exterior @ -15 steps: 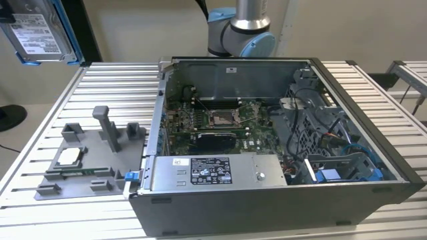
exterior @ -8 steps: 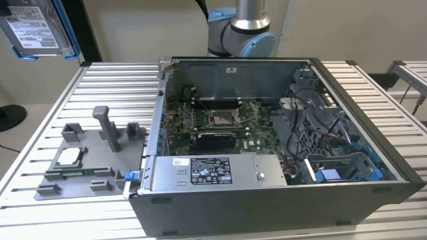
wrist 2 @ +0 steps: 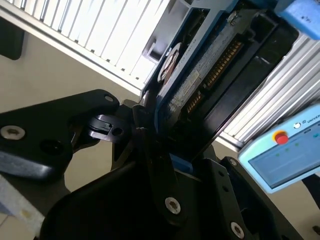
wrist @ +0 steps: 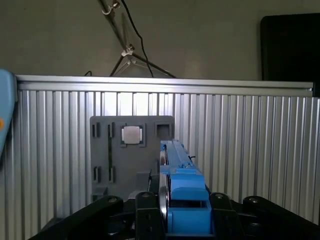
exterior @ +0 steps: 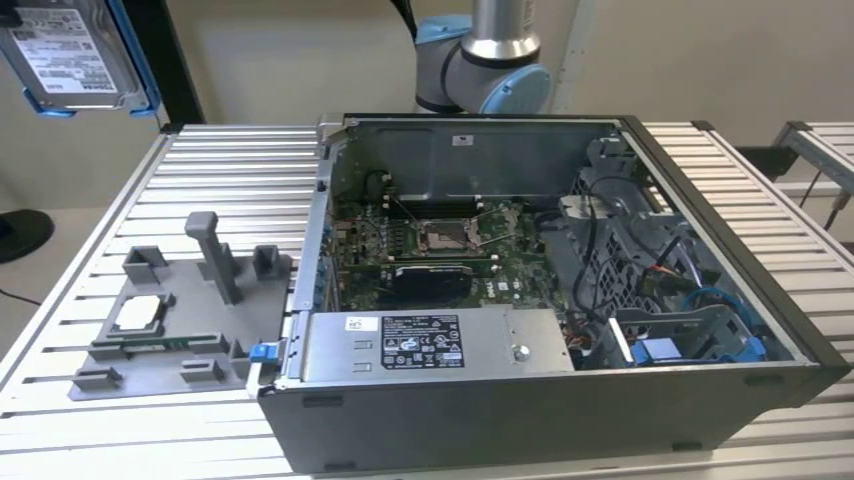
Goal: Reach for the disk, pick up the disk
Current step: 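Pick up the disk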
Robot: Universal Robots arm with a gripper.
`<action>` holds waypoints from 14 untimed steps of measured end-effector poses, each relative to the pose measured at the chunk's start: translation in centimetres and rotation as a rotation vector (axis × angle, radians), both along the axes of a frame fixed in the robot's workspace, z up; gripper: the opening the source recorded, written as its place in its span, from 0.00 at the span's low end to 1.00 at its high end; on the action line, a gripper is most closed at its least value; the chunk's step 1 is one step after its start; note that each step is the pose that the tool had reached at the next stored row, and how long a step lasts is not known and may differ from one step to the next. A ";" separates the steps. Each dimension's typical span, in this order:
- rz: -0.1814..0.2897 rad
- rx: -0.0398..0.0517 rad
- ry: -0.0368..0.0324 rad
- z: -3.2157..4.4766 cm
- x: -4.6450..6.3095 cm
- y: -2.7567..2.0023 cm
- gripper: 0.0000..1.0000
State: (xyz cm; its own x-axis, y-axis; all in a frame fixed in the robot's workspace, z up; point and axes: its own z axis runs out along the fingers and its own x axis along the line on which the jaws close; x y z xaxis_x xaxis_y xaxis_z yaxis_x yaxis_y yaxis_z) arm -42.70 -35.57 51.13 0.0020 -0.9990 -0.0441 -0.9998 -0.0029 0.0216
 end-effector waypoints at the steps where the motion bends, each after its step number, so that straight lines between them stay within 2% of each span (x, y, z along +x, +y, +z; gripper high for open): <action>1: 0.000 -0.0002 0.0002 0.07 0.2 0.01 0.00; 14: 0.000 -0.0006 0.0018 0.13 4.3 0.01 0.00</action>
